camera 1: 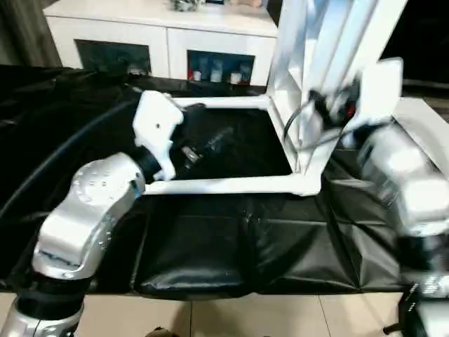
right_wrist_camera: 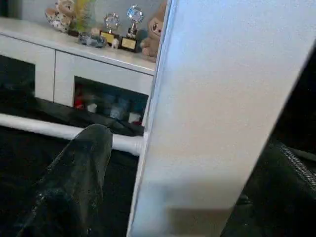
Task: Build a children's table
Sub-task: Flip table
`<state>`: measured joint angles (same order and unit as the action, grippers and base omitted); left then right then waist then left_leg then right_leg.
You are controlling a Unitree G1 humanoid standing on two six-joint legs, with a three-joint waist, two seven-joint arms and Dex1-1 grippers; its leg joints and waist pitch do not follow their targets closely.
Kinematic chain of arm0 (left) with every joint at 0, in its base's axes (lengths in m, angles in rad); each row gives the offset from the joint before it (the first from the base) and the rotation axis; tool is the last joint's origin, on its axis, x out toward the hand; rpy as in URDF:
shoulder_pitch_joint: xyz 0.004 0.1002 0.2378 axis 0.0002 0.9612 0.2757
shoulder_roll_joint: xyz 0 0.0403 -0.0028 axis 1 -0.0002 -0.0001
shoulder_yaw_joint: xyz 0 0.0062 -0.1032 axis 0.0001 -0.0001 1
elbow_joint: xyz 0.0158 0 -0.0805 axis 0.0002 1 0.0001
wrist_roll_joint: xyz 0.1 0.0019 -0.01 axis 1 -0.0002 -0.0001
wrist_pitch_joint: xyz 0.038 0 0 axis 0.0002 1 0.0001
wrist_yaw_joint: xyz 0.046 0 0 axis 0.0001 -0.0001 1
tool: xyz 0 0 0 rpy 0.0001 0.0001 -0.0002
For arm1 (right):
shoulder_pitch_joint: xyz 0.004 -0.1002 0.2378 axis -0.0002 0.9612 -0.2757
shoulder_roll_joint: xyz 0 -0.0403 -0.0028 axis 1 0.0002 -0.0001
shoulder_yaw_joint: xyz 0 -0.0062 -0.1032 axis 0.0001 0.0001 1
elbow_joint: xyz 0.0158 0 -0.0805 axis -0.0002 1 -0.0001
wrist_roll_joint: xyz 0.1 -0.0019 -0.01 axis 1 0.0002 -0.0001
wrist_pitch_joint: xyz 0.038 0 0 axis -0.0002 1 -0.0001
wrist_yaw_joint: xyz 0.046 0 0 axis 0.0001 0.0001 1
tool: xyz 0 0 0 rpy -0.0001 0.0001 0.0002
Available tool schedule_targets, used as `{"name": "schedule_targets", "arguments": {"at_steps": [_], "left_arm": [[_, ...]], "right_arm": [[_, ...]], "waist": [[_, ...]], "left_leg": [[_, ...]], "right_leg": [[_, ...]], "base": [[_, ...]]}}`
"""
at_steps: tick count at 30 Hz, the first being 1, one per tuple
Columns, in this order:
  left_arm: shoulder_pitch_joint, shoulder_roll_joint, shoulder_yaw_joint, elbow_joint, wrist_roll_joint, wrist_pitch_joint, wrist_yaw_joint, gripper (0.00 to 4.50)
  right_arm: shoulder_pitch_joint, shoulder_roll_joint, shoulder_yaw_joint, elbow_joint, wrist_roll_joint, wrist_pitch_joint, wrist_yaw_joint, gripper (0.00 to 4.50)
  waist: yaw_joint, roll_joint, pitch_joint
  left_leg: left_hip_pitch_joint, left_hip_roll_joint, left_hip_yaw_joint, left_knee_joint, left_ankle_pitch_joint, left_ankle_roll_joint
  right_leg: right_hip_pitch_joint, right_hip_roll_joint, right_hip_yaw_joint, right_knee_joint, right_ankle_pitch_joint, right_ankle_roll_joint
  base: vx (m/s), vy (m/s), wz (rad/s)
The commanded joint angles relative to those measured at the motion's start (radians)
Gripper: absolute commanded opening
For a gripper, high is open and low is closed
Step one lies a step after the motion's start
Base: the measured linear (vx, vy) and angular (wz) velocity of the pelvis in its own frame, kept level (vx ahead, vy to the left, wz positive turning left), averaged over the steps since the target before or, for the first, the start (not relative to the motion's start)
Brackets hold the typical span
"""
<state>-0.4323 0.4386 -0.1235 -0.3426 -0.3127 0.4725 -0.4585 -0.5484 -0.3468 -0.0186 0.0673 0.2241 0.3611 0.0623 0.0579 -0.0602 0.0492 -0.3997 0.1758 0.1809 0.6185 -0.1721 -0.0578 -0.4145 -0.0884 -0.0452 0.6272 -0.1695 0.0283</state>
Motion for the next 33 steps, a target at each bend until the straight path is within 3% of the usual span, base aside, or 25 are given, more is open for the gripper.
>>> {"name": "schedule_targets", "arguments": {"at_steps": [1,2,4,9,20,29,33], "left_arm": [[-0.012,0.002,-0.007,0.008,0.015,-0.011,-0.007,3.41],[-0.011,0.000,-0.006,0.007,0.017,-0.013,-0.007,3.41],[-0.011,-0.004,-0.004,0.006,0.020,-0.016,-0.008,3.41],[-0.018,-0.005,-0.008,0.008,0.033,-0.024,-0.013,3.41],[-0.018,0.002,-0.009,-0.013,0.038,-0.014,-0.037,3.41],[-0.017,0.004,-0.009,-0.013,0.049,-0.013,-0.039,3.41],[-0.017,0.006,-0.011,-0.013,0.057,-0.013,-0.043,3.41]], "right_arm": [[0.042,0.021,-0.023,0.009,0.001,-0.060,0.008,4.04],[0.058,0.035,-0.025,0.021,0.002,-0.096,0.023,4.04],[0.067,0.051,-0.026,0.045,0.007,-0.142,0.044,4.04],[0.040,0.062,-0.025,0.111,0.003,-0.171,0.066,4.04],[-0.016,0.054,-0.038,0.245,-0.039,-0.231,0.079,3.09],[-0.028,0.071,-0.059,0.279,-0.021,-0.244,0.094,2.21],[-0.032,0.069,-0.058,0.292,-0.027,-0.256,0.098,2.10]], "waist": [[-0.002,0.018,-0.063],[-0.001,0.023,-0.064],[-0.003,0.021,-0.064],[-0.005,0.019,-0.062],[-0.006,0.019,-0.063],[-0.005,0.019,-0.063],[-0.006,0.021,-0.063]], "left_leg": [[0.028,0.036,-0.018,-0.085,-0.346,-0.086],[0.028,0.037,-0.020,-0.086,-0.353,-0.085],[0.028,0.037,-0.020,-0.086,-0.368,-0.081],[0.026,0.037,-0.019,-0.086,-0.353,-0.072],[0.026,0.037,-0.017,-0.084,-0.333,-0.063],[0.026,0.037,-0.017,-0.084,-0.333,-0.060],[0.027,0.037,-0.017,-0.085,-0.343,-0.062]], "right_leg": [[0.030,-0.033,0.032,-0.079,-0.297,-0.104],[0.029,-0.035,0.032,-0.079,-0.301,-0.104],[0.029,-0.034,0.031,-0.081,-0.312,-0.107],[0.031,-0.034,0.032,-0.079,-0.307,-0.116],[0.032,-0.034,0.032,-0.076,-0.288,-0.132],[0.032,-0.035,0.032,-0.076,-0.286,-0.135],[0.031,-0.034,0.031,-0.076,-0.295,-0.134]], "base": [[0.000,0.000,0.00],[0.000,0.000,0.00],[0.000,0.000,0.00],[0.000,0.000,0.00],[0.000,0.000,0.00],[0.000,0.000,0.00],[0.000,0.000,0.00]]}}
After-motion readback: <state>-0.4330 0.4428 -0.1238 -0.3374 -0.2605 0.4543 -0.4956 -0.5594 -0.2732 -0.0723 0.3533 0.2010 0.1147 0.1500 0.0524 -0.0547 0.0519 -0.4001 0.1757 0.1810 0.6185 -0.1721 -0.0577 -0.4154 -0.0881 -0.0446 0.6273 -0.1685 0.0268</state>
